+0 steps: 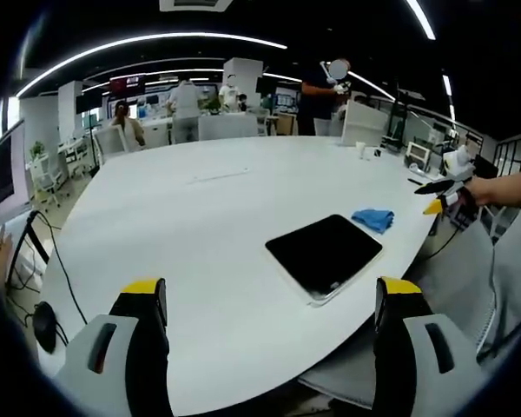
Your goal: Wipe the mirror surface with the cleaning cloth until all visible marks leave the cleaned area.
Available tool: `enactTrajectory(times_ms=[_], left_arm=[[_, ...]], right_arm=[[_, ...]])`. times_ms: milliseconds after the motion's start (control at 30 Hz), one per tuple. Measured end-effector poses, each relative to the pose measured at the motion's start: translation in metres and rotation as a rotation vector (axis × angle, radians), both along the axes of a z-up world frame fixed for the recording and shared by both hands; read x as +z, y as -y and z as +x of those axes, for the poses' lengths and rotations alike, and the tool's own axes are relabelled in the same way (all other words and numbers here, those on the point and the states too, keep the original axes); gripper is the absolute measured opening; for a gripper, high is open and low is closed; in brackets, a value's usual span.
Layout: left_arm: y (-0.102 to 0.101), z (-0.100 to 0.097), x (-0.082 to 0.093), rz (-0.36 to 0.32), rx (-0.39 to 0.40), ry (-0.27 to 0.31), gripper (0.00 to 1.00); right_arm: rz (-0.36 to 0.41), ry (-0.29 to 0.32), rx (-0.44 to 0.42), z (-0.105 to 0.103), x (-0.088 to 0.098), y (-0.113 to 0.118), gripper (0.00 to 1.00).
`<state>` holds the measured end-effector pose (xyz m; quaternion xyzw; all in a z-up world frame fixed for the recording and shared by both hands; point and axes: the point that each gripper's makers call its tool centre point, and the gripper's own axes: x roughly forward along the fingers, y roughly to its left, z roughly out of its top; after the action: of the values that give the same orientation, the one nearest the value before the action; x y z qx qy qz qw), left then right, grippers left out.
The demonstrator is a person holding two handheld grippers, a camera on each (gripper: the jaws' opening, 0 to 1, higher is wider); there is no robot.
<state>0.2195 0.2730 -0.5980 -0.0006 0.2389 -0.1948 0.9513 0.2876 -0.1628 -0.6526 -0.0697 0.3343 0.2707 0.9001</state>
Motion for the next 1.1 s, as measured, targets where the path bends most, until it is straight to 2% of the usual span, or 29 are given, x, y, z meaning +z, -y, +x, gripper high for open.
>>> enactTrajectory(times_ms=[67,200,267,300,333,433,500,600,667,733,833,967,1100], left_arm=[[-0.001,0.001,0.001,0.006,0.002,0.009,0.99],[-0.006,0.004,0.001,0.028,-0.009,0.025,0.99],[-0.008,0.004,0.000,0.007,0.005,-0.007,0.99],[-0.008,0.004,0.002,0.008,0.002,-0.001,0.99],[-0.008,0.005,0.003,0.011,-0.001,0.011,0.99],[-0.010,0.006,0.004,0.030,0.002,0.019,0.99],[-0.010,0.006,0.002,0.023,0.015,0.000,0.99],[-0.011,0.006,0.003,0.018,0.023,0.008,0.99],[-0.011,0.007,0.003,0.022,0.024,0.018,0.99],[-0.012,0.007,0.000,0.022,0.022,0.019,0.99],[-0.013,0.008,-0.002,0.012,0.033,0.013,0.99],[-0.013,0.009,0.000,0.005,0.038,0.021,0.99],[-0.018,0.012,0.004,-0.010,0.058,0.040,0.99]], right_arm=[[0.001,0.010,-0.002,0.001,0.001,0.000,0.98],[0.010,0.066,-0.030,0.006,0.008,0.000,0.98],[0.000,0.081,-0.014,0.005,0.009,-0.001,0.97],[-0.009,0.111,-0.005,0.007,0.012,-0.001,0.97],[-0.013,0.115,-0.004,0.007,0.012,-0.001,0.97],[-0.002,0.101,-0.036,0.011,0.010,0.003,0.96],[0.013,0.068,-0.070,0.011,0.007,0.005,0.96],[0.021,0.056,-0.081,0.012,0.004,0.006,0.94],[0.008,0.017,-0.087,0.007,-0.002,0.006,0.91],[0.013,0.011,-0.082,0.005,-0.003,0.004,0.89],[0.007,0.004,-0.091,0.004,-0.005,0.004,0.94],[0.019,-0.006,-0.086,0.002,-0.005,0.003,0.89],[0.038,0.003,-0.111,0.005,0.000,0.007,0.88]])
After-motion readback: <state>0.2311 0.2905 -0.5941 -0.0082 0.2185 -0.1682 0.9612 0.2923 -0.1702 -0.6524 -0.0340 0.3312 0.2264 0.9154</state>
